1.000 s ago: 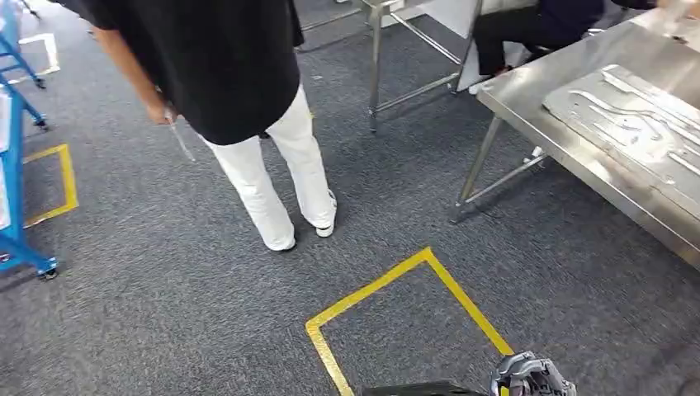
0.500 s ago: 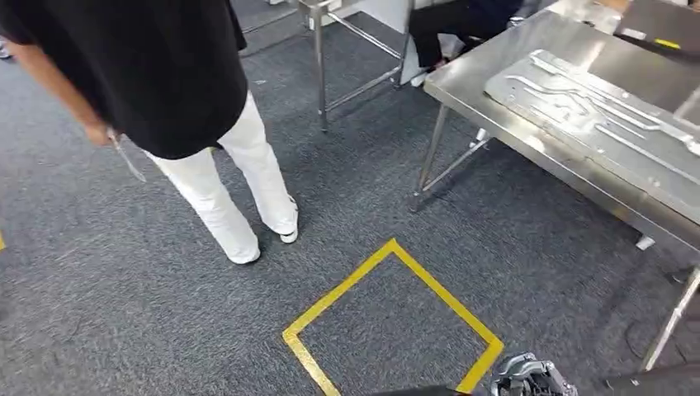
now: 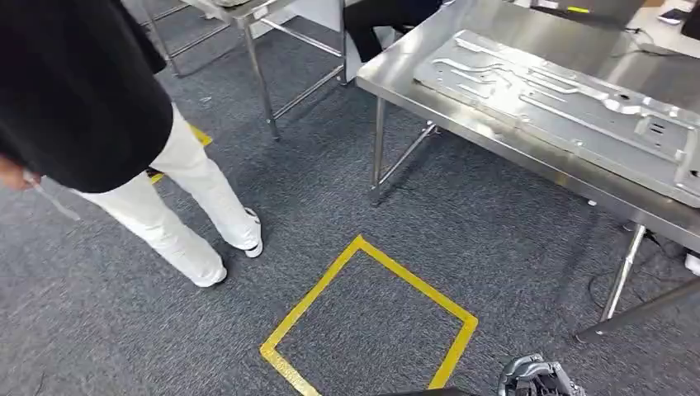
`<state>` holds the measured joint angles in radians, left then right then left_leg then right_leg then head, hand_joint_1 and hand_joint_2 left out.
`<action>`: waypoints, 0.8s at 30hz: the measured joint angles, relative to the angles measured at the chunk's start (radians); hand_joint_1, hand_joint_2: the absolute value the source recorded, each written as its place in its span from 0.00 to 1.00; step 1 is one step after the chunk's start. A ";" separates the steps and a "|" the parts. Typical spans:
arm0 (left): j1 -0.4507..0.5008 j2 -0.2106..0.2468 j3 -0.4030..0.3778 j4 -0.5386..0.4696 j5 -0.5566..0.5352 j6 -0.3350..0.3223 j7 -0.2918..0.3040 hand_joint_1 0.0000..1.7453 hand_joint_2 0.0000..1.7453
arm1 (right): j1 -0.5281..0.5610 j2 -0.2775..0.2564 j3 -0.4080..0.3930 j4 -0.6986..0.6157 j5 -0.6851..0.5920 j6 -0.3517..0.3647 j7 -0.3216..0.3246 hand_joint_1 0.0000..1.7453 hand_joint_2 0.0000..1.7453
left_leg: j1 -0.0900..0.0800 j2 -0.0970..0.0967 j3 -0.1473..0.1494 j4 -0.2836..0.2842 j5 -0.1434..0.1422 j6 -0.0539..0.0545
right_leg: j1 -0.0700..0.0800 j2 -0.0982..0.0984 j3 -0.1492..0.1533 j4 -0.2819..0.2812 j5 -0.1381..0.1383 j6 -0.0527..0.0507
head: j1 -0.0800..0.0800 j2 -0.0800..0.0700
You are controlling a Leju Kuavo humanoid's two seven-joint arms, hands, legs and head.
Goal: Take the parts from the cabinet and place them on the table.
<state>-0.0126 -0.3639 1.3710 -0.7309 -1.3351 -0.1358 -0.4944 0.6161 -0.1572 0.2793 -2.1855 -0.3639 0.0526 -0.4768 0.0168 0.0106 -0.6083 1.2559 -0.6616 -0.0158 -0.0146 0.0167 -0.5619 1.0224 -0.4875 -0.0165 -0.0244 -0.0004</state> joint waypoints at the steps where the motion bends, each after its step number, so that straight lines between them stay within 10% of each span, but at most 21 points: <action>1: 0.008 0.000 0.000 0.000 0.007 0.000 0.000 0.00 0.00 | 0.000 0.002 0.000 0.000 0.000 -0.003 -0.001 1.00 1.00 | 0.000 -0.001 -0.030 0.055 -0.008 0.001 | 0.002 0.014 0.000 0.001 -0.001 -0.001 | 0.000 0.000; 4: 0.035 0.001 -0.002 0.000 0.037 -0.011 -0.003 0.00 0.00 | 0.002 0.026 -0.001 -0.007 0.010 -0.020 0.003 1.00 1.00 | -0.001 -0.010 0.003 -0.057 0.100 0.013 | 0.006 0.063 0.007 0.004 -0.004 -0.004 | 0.000 0.000; 6: 0.050 0.002 -0.010 0.000 0.051 -0.015 -0.005 0.00 0.00 | 0.007 0.033 -0.001 -0.016 0.016 -0.024 0.002 1.00 1.00 | -0.002 -0.092 0.058 -0.209 0.166 0.030 | 0.003 0.087 0.006 0.006 -0.005 -0.001 | 0.000 0.000; 7: 0.053 0.003 -0.012 0.000 0.056 -0.017 -0.005 0.00 0.00 | 0.008 0.034 -0.001 -0.018 0.018 -0.024 0.000 1.00 1.00 | 0.000 -0.100 0.066 -0.230 0.158 0.031 | 0.010 0.098 0.002 0.012 -0.008 0.006 | 0.000 0.000; 11: 0.065 0.003 -0.049 -0.006 0.078 -0.019 0.009 0.00 0.00 | 0.013 0.035 -0.001 -0.024 0.033 -0.034 -0.001 1.00 1.00 | 0.002 -0.058 0.078 -0.248 0.164 0.045 | 0.004 0.136 -0.003 0.003 -0.001 0.036 | 0.000 0.000; 14: 0.078 0.003 -0.084 -0.014 0.099 -0.027 0.026 0.00 0.00 | 0.015 0.029 -0.006 -0.024 0.044 -0.045 0.001 1.00 1.00 | 0.001 -0.028 0.082 -0.260 0.169 0.058 | 0.003 0.002 -0.074 0.152 -0.096 0.043 | 0.004 0.000; 17: 0.096 0.003 -0.109 -0.018 0.106 -0.034 0.036 0.00 0.00 | 0.015 0.024 -0.018 -0.017 0.050 -0.048 -0.002 1.00 1.00 | 0.000 -0.003 0.082 -0.259 0.159 0.057 | -0.004 -0.011 -0.150 0.307 -0.140 0.054 | 0.003 0.000; 21: 0.101 0.003 -0.137 -0.026 0.112 -0.047 0.046 0.00 0.00 | 0.013 0.023 -0.023 -0.016 0.083 -0.068 0.012 1.00 1.00 | 0.000 0.011 0.108 -0.259 0.143 0.044 | -0.011 -0.026 0.008 0.021 0.003 0.053 | 0.003 0.000; 24: 0.104 0.003 -0.147 -0.039 0.106 -0.058 0.056 0.00 0.00 | 0.009 0.024 -0.028 -0.016 0.215 -0.178 0.072 1.00 1.00 | -0.006 0.016 0.114 -0.256 0.131 0.025 | 0.000 -0.025 0.016 0.000 -0.020 0.034 | 0.002 0.000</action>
<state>0.0919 -0.3609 1.2241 -0.7695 -1.2295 -0.1934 -0.4387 0.6247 -0.1328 0.2518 -2.2011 -0.1492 -0.1257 -0.4046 0.0112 0.0264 -0.4941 1.0001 -0.5309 0.0093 -0.0144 -0.0083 -0.5461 1.0228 -0.5076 0.0176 -0.0221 -0.0004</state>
